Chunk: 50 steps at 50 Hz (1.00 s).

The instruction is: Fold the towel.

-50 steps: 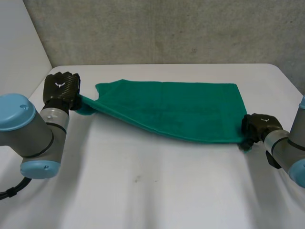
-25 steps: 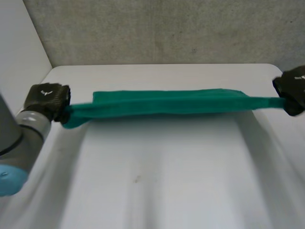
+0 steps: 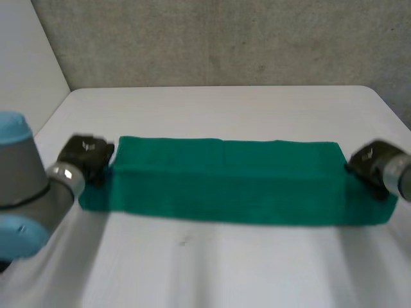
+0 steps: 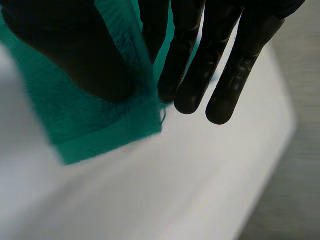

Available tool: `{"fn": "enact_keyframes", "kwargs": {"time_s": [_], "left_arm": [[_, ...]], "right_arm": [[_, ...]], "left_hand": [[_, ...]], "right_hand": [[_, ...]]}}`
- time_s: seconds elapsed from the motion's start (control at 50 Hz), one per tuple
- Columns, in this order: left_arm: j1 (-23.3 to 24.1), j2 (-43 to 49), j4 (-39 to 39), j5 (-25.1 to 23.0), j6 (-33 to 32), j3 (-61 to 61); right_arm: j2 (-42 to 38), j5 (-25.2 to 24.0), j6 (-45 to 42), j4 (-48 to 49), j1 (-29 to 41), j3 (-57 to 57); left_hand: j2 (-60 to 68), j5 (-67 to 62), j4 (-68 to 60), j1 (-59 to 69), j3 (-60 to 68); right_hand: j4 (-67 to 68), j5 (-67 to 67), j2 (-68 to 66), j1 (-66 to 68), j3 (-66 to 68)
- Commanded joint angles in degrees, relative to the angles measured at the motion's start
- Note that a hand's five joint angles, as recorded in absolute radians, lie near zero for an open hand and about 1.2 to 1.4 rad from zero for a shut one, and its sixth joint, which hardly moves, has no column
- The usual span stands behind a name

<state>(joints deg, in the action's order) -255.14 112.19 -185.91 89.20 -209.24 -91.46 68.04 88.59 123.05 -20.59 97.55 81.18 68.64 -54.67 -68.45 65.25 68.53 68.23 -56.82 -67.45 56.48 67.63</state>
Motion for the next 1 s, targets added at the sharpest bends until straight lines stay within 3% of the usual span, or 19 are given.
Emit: {"fn": "enact_keyframes", "kwargs": {"time_s": [0.02, 0.08, 0.1, 0.14, 0.22, 0.44, 0.74, 0.82, 0.88, 1.0], "left_arm": [[0.25, 4.88, -7.17, 2.99, -3.72, 23.14], [0.34, 4.97, -16.74, 6.77, -5.22, 30.62], [0.34, 4.97, -16.77, 6.78, -5.22, 30.64], [0.78, 3.92, -26.28, 9.49, -4.96, 32.48], [1.39, 1.55, -30.21, 9.68, -3.65, 30.22], [0.78, 1.36, -26.26, 9.42, 7.08, 16.34], [0.69, 6.9, -26.35, 8.54, 8.49, -0.99], [0.26, 4.8, -24.16, 8.54, 7.97, -5.39], [-0.53, 0.41, -17.93, 8.19, 5.87, -9.78], [-2.56, -9.0, 3.86, 6.17, -4.06, -17.6]], "right_arm": [[-3.79, 5.54, 8.86, 7.48, 3.62, -23.05], [-3.88, 6.68, 18.16, 17.12, 3.44, -33.42], [-3.45, 6.69, 20.11, 19.86, 3.35, -34.06], [-1.96, 6.95, 23.89, 27.75, 3.18, -33.37], [2.7, 6.77, 25.05, 34.74, 3.53, -28.02], [3.68, 5.72, 23.56, 34.3, 5.11, -11.58], [-7.75, 4.31, 22.59, 29.04, 4.85, -0.23], [-6.09, 3.87, 18.83, 20.64, 4.32, 1.87], [-2.93, 3.87, 13.91, 14.55, 4.14, 4.59], [6.65, 3.87, -5.87, 2.67, 0.02, 17.24]], "left_hand": [[11.36, -15.33, -11.55, 14.75, 11.47], [11.36, -15.33, -11.55, 14.75, 11.47], [11.36, -15.33, -11.55, 14.75, 11.47], [11.36, -15.33, -11.55, 14.75, 11.47], [11.36, -15.33, -11.55, 14.75, 11.47], [11.36, -15.33, -11.55, 14.75, 11.47], [11.36, -15.33, -11.55, 14.75, 11.47], [11.36, -15.33, -11.55, 14.75, 11.47], [11.36, -15.33, -11.55, 14.75, 11.47], [11.36, -15.33, -11.55, 14.75, 11.47]], "right_hand": [[11.77, -13.18, -12.55, 23.52, 12.37], [11.77, -13.18, -12.55, 23.52, 12.37], [11.77, -13.18, -12.55, 23.52, 12.37], [11.77, -13.18, -12.55, 23.52, 12.37], [11.77, -13.18, -12.55, 23.52, 12.37], [11.77, -13.18, -12.55, 23.52, 12.37], [11.77, -13.18, -12.55, 23.52, 12.37], [11.77, -13.18, -12.55, 23.52, 12.37], [11.77, -13.18, -12.55, 23.52, 12.37], [11.77, -13.18, -12.55, 23.52, 12.37]]}}
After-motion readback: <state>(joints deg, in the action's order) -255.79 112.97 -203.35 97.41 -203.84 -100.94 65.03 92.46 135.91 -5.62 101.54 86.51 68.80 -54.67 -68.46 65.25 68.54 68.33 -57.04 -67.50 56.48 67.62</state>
